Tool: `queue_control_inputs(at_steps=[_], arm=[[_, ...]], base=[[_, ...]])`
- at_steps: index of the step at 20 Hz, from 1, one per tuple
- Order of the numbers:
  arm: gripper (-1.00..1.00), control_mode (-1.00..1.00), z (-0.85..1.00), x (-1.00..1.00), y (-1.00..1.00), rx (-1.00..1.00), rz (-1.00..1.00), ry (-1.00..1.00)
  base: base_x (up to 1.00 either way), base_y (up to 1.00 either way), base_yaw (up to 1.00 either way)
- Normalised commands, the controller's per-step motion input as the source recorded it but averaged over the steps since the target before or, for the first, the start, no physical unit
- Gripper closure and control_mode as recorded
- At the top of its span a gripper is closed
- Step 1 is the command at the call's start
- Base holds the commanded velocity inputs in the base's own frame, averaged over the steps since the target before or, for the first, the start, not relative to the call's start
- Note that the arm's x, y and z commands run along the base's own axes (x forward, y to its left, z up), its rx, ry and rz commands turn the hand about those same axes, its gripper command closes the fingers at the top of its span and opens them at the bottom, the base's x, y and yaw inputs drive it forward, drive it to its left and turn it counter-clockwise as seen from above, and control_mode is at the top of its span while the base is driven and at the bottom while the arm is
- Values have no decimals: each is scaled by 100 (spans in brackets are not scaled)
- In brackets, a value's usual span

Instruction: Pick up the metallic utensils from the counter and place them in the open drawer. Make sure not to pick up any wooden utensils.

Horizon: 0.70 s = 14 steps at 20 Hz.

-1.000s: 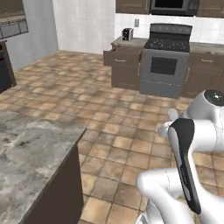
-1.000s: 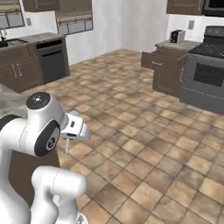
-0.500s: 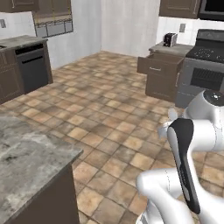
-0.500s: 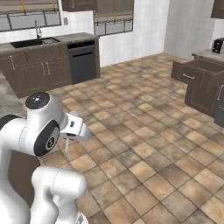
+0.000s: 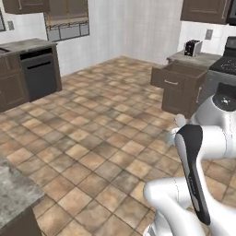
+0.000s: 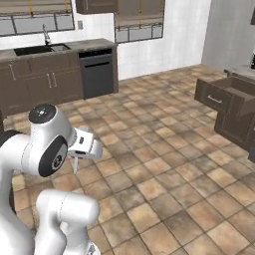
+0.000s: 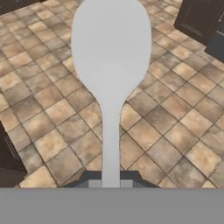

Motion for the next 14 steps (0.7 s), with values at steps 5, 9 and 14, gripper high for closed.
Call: queue_control_inputs(at_steps=[5, 9, 14], arm=[[100, 100, 0, 0, 0, 0, 0, 0], [100, 100, 0, 0, 0, 0, 0, 0], [100, 100, 0, 0, 0, 0, 0, 0]], base=[[100, -100, 9], [100, -100, 1], [100, -100, 0]])
